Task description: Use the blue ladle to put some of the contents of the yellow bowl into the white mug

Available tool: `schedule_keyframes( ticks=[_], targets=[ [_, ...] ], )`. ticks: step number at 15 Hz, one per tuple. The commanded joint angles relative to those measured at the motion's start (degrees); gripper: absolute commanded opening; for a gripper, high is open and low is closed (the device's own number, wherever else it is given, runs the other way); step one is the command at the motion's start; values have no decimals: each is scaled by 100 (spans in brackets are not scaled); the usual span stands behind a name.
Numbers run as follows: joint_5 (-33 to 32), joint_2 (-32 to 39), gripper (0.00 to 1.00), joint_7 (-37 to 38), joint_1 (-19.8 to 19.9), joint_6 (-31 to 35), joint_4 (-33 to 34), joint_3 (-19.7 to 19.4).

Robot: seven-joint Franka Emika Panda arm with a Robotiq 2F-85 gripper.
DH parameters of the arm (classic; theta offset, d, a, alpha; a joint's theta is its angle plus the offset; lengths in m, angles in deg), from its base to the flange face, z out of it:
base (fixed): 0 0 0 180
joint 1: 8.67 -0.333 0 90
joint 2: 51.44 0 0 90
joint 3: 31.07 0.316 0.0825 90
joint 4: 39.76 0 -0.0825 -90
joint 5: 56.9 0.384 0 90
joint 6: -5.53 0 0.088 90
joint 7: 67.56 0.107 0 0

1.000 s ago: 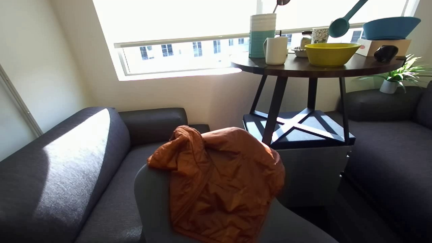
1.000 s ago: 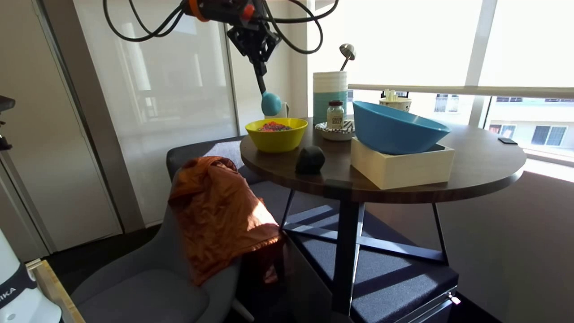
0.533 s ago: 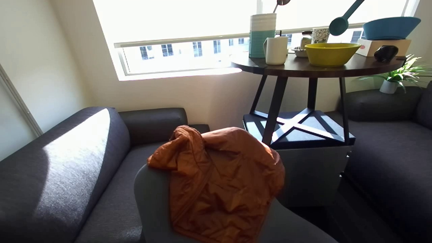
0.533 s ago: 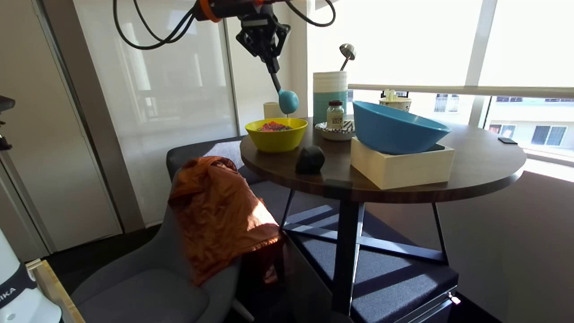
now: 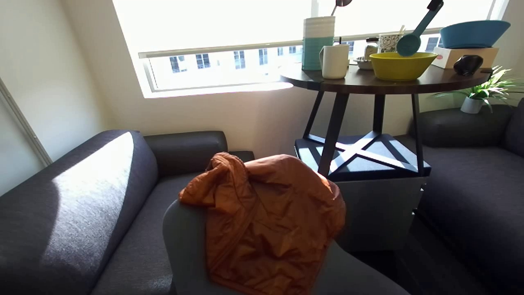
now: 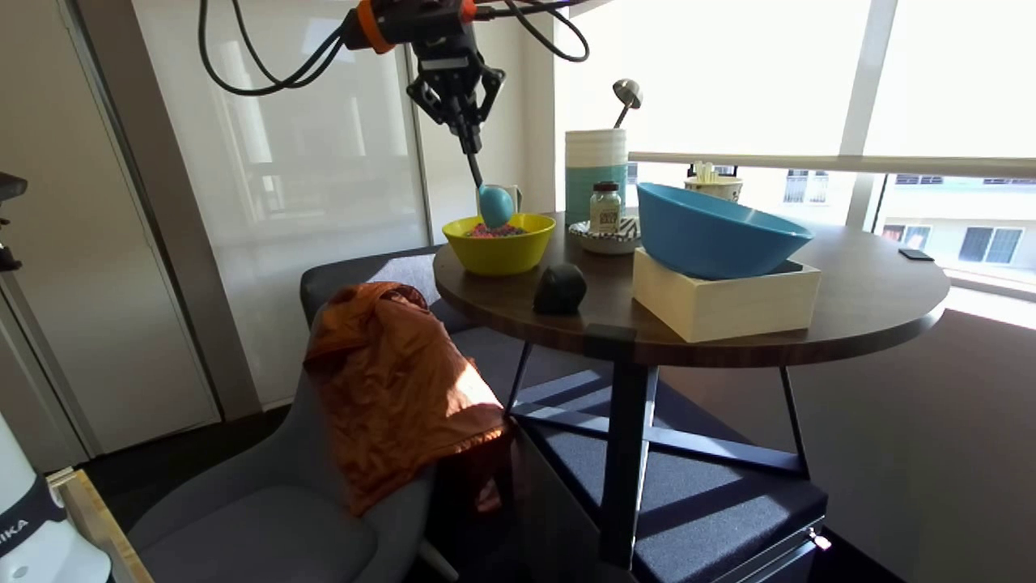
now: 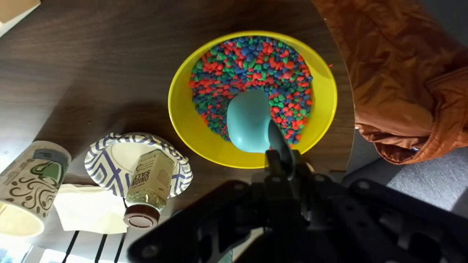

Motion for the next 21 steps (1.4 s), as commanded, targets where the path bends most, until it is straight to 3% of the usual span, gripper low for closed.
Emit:
schedule_keyframes(
  ticks=[1, 14, 21],
  targets=[
    [-325, 105, 2, -33, 1, 133, -58, -13],
    [-1437, 549, 2, 461, 180, 1575, -104, 18],
    [-2104, 470, 2, 606, 173, 1250, -210, 82]
  ],
)
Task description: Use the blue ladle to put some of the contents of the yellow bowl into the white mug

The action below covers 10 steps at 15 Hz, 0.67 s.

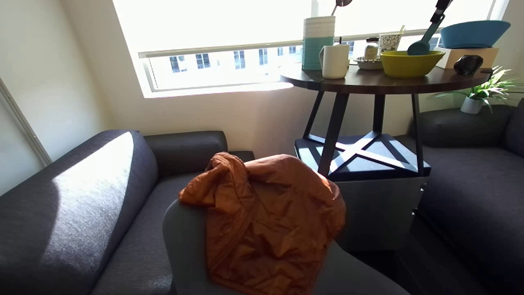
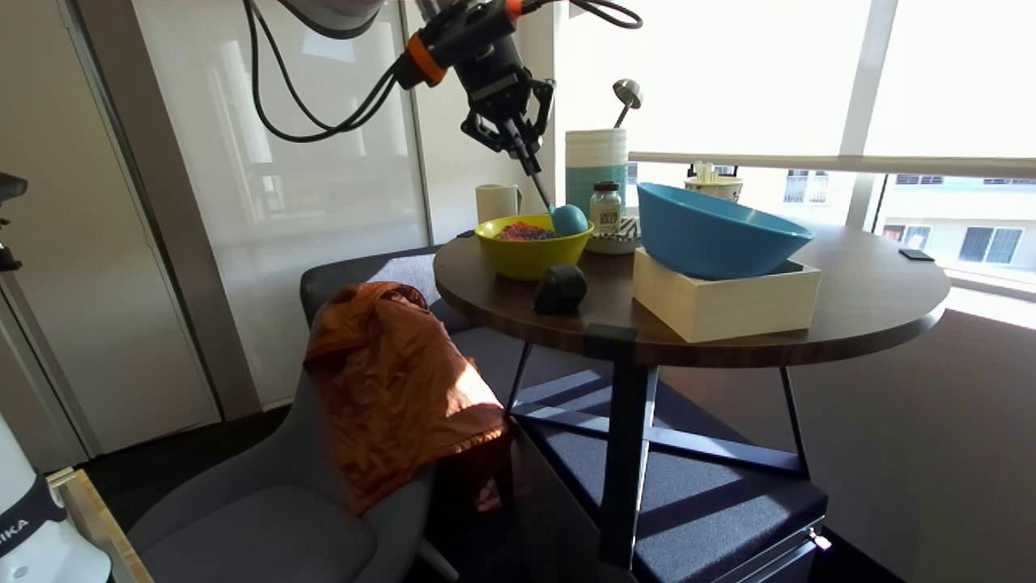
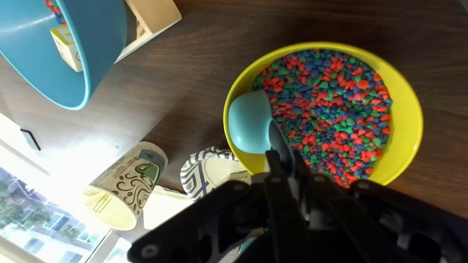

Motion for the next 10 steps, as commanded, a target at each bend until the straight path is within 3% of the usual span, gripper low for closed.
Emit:
schedule_keyframes(
  ticks=[1, 6, 10],
  targets=[
    [-438, -80, 2, 113, 47, -370, -117, 110],
    [-327, -59, 2, 103, -14, -892, -96, 186],
    [144, 17, 2, 310, -37, -1225, 57, 156]
  ],
)
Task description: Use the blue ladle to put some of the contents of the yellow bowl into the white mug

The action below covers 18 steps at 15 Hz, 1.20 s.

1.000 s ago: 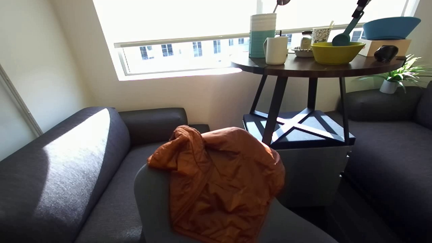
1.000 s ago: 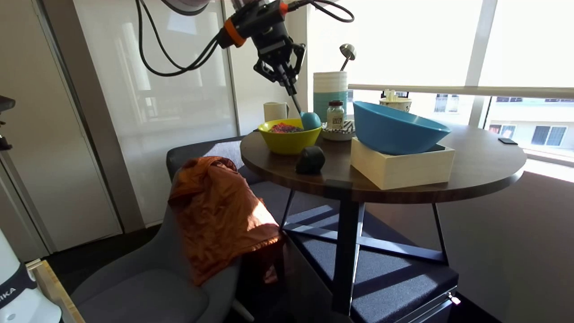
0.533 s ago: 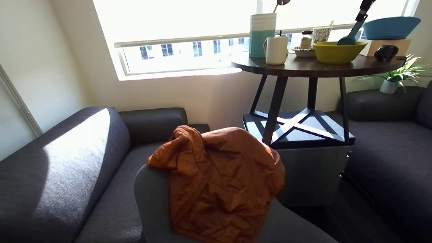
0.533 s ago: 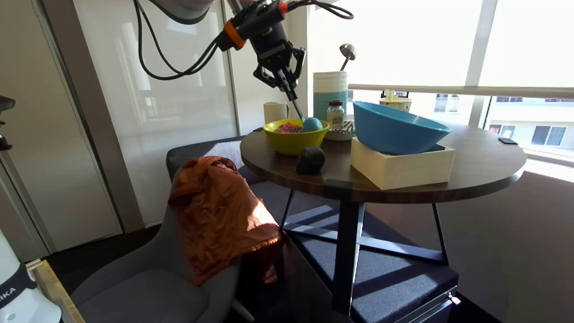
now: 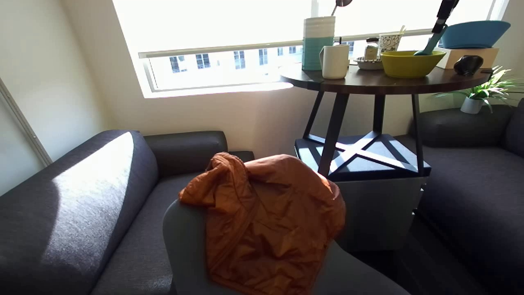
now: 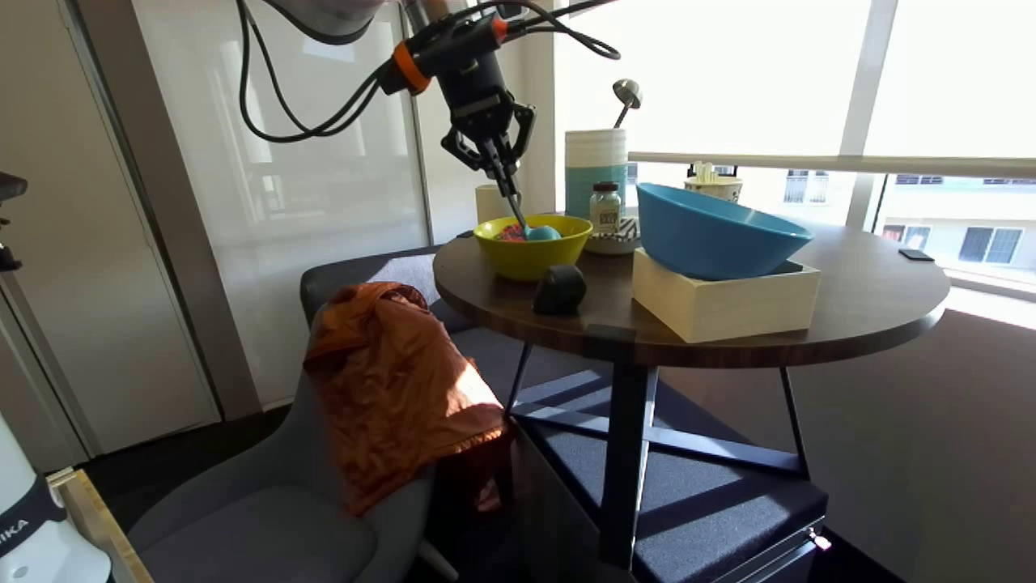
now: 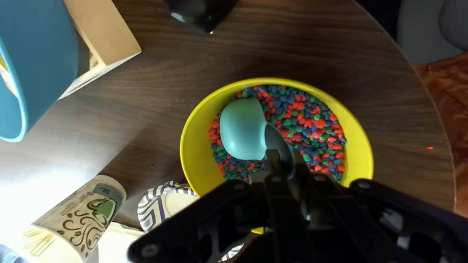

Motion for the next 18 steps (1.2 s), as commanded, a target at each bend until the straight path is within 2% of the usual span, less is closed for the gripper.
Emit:
schedule_keyframes(
  ticks=[1, 8, 12, 13, 14, 15, 18],
  targets=[
    [499, 65, 2, 321, -17, -552, 138, -29],
    [1677, 593, 2, 810, 179, -1208, 771, -412],
    [2312, 924, 2, 1050, 368, -1882, 1111, -522],
    [1987, 578, 8, 880, 373, -1530, 843, -445],
    [2079, 662, 8, 912, 419, -1665, 896, -454],
    [2123, 734, 2, 928, 442, -1731, 931, -456],
    [2162, 766, 2, 909, 446, -1859, 945, -434]
  ],
)
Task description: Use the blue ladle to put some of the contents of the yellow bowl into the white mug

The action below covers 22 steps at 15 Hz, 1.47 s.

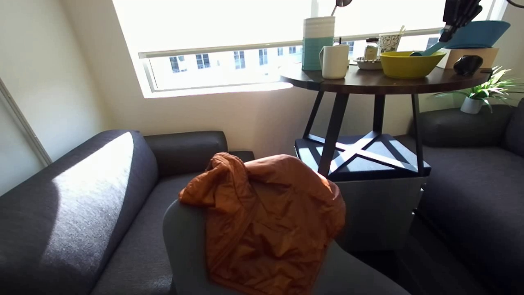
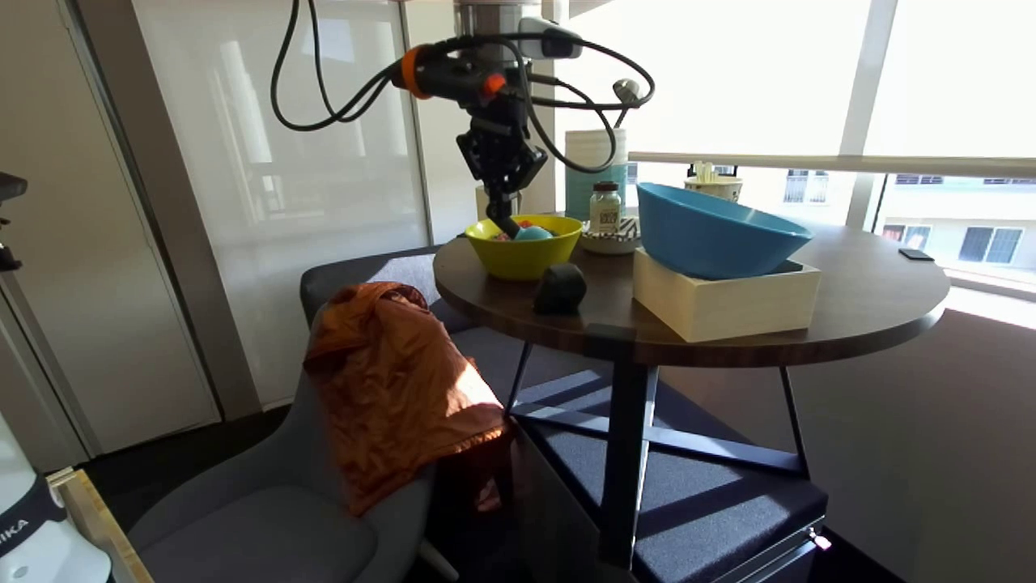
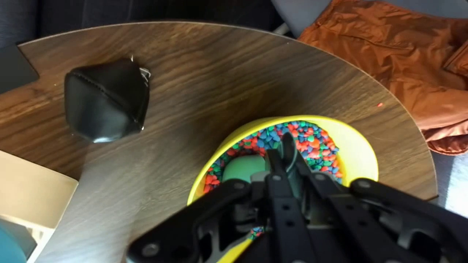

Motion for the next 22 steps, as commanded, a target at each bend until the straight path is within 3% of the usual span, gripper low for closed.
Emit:
schedule_keyframes(
  ticks=[1, 6, 12, 22],
  targets=[
    [87, 21, 2, -54, 97, -209, 50, 95],
    [446, 181, 2, -201, 175, -773, 162, 48],
    [1445, 461, 2, -123, 439, -1306, 270, -13],
    [2502, 814, 2, 44, 818, -1740, 368, 6]
  ],
)
